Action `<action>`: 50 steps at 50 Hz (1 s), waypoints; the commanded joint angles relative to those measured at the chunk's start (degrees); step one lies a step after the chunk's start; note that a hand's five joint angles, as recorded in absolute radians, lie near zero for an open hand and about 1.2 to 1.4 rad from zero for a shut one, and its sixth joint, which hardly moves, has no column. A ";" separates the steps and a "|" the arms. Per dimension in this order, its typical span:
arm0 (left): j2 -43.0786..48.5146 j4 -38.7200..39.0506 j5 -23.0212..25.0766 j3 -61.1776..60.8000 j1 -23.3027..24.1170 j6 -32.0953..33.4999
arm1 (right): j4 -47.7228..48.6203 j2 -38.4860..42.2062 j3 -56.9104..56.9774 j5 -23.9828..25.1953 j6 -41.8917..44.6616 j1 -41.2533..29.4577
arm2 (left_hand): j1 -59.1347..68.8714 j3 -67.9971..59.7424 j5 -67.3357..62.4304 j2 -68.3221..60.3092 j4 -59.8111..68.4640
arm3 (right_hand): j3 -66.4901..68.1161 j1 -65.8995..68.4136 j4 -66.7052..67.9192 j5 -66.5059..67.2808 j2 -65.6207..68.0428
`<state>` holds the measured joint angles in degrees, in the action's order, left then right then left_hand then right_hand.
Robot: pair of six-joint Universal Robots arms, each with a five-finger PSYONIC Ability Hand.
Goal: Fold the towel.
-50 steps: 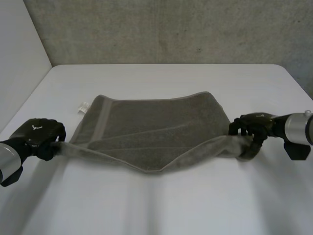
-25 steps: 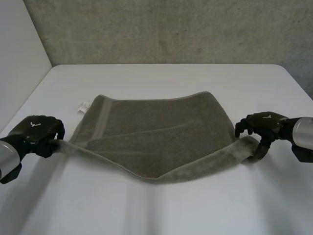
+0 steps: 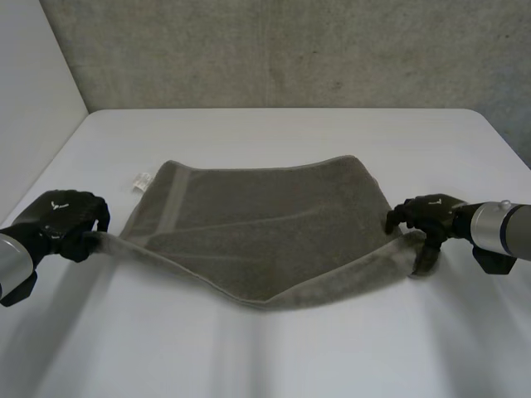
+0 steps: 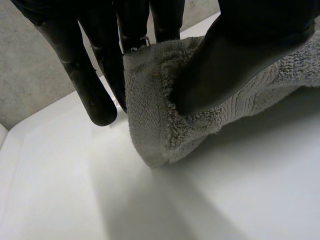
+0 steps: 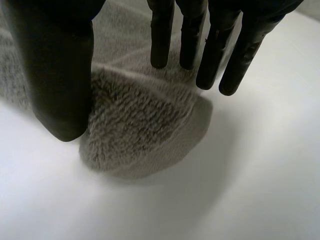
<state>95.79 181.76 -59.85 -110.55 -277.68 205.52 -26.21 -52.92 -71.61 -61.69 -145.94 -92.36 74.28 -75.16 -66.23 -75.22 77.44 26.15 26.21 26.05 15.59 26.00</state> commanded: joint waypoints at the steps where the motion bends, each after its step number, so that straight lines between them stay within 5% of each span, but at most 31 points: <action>1: -0.08 0.00 0.09 0.42 -0.32 -0.03 | -1.38 1.94 0.77 -3.61 2.58 -0.72 | 5.72 -4.84 -3.77 -4.78 2.56 | 2.76 2.71 2.87 3.33 2.91; 17: 0.36 0.00 0.09 1.04 -0.67 -0.03 | -7.10 -8.77 -7.12 -2.20 4.26 0.07 | 5.72 -4.84 -3.77 -4.78 2.56 | 9.33 9.28 9.44 9.90 9.48; 41: -1.66 -0.26 0.09 1.04 -0.76 -0.03 | -7.98 -13.27 -14.25 1.23 6.55 1.30 | 5.72 -4.84 -3.77 -4.78 2.56 | 13.20 13.14 13.30 13.77 13.35; 43: -2.01 -0.35 0.09 1.04 -0.76 -0.03 | -8.15 -13.18 -14.34 1.31 6.55 1.30 | 5.72 -4.84 -3.77 -4.78 2.56 | 17.24 17.18 17.34 17.80 17.39; 48: -2.98 -0.53 0.09 0.69 -0.76 -0.12 | -8.50 -12.47 -14.17 1.40 6.46 0.95 | 5.72 -4.84 -3.77 -4.78 2.56 | 53.77 53.72 53.88 54.34 53.92; 50: -3.51 -0.61 0.79 0.77 -0.76 -0.20 | -8.68 -12.65 -13.64 1.66 6.29 1.12 | 5.72 -4.84 -3.77 -4.78 2.56 | 53.85 53.79 53.95 54.41 54.00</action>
<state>93.38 181.34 -59.76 -109.69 -278.43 205.43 -34.48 -65.80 -85.90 -60.22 -139.43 -91.15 74.28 -75.14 -66.23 -75.22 77.44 70.37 71.93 71.49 61.33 71.45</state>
